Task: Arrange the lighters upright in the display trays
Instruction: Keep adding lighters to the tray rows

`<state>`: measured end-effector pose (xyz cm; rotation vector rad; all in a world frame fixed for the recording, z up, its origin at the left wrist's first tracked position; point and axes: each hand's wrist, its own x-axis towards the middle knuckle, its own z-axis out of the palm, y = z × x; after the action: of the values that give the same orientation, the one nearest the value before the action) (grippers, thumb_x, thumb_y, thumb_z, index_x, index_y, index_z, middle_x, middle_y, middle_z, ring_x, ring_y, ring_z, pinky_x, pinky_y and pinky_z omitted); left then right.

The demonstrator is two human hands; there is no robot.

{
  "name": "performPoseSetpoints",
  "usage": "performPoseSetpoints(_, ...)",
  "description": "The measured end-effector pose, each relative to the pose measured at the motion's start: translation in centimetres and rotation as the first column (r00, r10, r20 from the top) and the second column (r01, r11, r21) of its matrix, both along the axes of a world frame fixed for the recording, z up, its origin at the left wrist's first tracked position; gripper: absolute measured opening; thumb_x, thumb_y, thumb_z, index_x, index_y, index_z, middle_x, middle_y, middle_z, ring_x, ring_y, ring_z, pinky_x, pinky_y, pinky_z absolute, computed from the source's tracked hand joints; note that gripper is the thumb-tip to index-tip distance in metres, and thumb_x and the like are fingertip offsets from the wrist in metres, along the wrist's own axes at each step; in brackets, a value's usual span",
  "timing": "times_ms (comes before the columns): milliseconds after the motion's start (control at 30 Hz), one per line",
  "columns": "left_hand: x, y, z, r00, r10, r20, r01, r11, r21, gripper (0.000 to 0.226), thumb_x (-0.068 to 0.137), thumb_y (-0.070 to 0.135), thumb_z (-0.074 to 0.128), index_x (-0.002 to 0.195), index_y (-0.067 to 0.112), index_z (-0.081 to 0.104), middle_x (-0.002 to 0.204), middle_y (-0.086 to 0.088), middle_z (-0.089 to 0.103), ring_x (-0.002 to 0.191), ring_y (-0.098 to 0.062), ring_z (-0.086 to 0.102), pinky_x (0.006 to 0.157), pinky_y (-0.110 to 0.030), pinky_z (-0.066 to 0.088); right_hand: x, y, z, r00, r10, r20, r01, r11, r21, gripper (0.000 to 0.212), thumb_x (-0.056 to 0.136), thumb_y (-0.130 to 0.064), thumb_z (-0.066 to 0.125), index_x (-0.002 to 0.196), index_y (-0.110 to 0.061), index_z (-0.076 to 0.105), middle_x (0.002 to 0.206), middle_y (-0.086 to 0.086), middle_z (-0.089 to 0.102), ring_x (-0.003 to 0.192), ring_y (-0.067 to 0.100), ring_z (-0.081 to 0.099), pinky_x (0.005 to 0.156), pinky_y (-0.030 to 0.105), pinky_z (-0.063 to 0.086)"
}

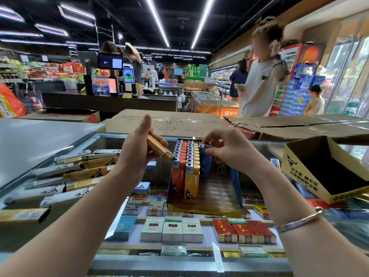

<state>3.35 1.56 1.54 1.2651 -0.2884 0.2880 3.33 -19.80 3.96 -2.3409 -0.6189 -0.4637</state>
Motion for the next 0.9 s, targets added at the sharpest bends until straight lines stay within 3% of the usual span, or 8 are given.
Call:
performPoseSetpoints(133, 0.06, 0.05, -0.01, 1.000, -0.001, -0.001, 0.001, 1.000, -0.010, 0.038, 0.081, 0.056, 0.044, 0.079, 0.018, 0.047, 0.060, -0.002, 0.065, 0.056, -0.013, 0.064, 0.058, -0.029, 0.050, 0.00, 0.17, -0.12, 0.994, -0.044, 0.097, 0.051, 0.997, -0.064, 0.022, 0.080, -0.004, 0.069, 0.102, -0.009, 0.066, 0.091, 0.007, 0.064, 0.085, 0.020, 0.062, 0.077, 0.034, 0.054)
performPoseSetpoints(267, -0.01, 0.02, 0.06, 1.000, -0.019, -0.002, 0.019, 0.999, -0.042, 0.036, 0.088, 0.053, 0.042, 0.078, 0.018, 0.047, 0.059, -0.002, 0.065, 0.054, -0.014, 0.063, 0.049, -0.023, 0.051, -0.16, 0.23, -0.13, 0.991, -0.053, 0.123, 0.065, 0.994, -0.092, 0.020, 0.081, -0.007, 0.069, 0.100, -0.010, 0.064, 0.085, 0.002, 0.061, 0.079, 0.015, 0.059, 0.068, 0.019, 0.048)
performPoseSetpoints(467, 0.01, 0.00, 0.06, 0.999, -0.038, 0.003, 0.038, 0.998, -0.059, 0.038, 0.081, 0.055, 0.044, 0.077, 0.018, 0.047, 0.059, -0.003, 0.065, 0.053, -0.014, 0.063, 0.048, -0.022, 0.050, -0.12, -0.02, 0.12, 0.999, -0.018, 0.028, 0.020, 0.997, -0.076, 0.020, 0.081, -0.003, 0.067, 0.096, -0.016, 0.063, 0.086, 0.003, 0.063, 0.077, 0.016, 0.061, 0.065, 0.027, 0.052)
performPoseSetpoints(633, 0.26, 0.08, -0.12, 1.000, -0.022, -0.006, 0.022, 0.998, -0.055, 0.039, 0.078, 0.058, 0.046, 0.077, 0.019, 0.048, 0.061, -0.002, 0.065, 0.056, -0.015, 0.064, 0.053, -0.025, 0.052, -0.25, 0.57, -0.24, 0.997, -0.015, 0.077, 0.022, 0.995, -0.093, 0.020, 0.082, -0.002, 0.066, 0.098, -0.014, 0.065, 0.081, -0.004, 0.059, 0.072, 0.003, 0.056, 0.062, 0.016, 0.045)
performPoseSetpoints(767, 0.37, 0.13, -0.13, 1.000, -0.012, -0.024, 0.011, 0.998, -0.054, 0.039, 0.076, 0.059, 0.047, 0.078, 0.020, 0.048, 0.062, -0.002, 0.066, 0.059, -0.015, 0.065, 0.063, -0.032, 0.048, -0.30, 0.72, -0.37, 0.998, -0.012, 0.064, 0.018, 0.995, -0.098, 0.018, 0.082, 0.000, 0.065, 0.095, -0.012, 0.064, 0.083, -0.001, 0.059, 0.076, 0.009, 0.056, 0.066, 0.019, 0.046)
performPoseSetpoints(900, 0.28, 0.13, 0.02, 0.998, -0.027, -0.056, 0.023, 0.997, -0.069, 0.037, 0.078, 0.056, 0.050, 0.080, 0.019, 0.048, 0.064, -0.002, 0.068, 0.062, -0.015, 0.066, 0.061, -0.029, 0.051, -0.41, 0.66, -0.11, 0.997, -0.014, 0.075, 0.027, 0.983, -0.182, 0.012, 0.081, -0.004, 0.066, 0.091, -0.011, 0.065, 0.084, -0.008, 0.049, 0.074, 0.006, 0.048, 0.071, 0.025, 0.045)
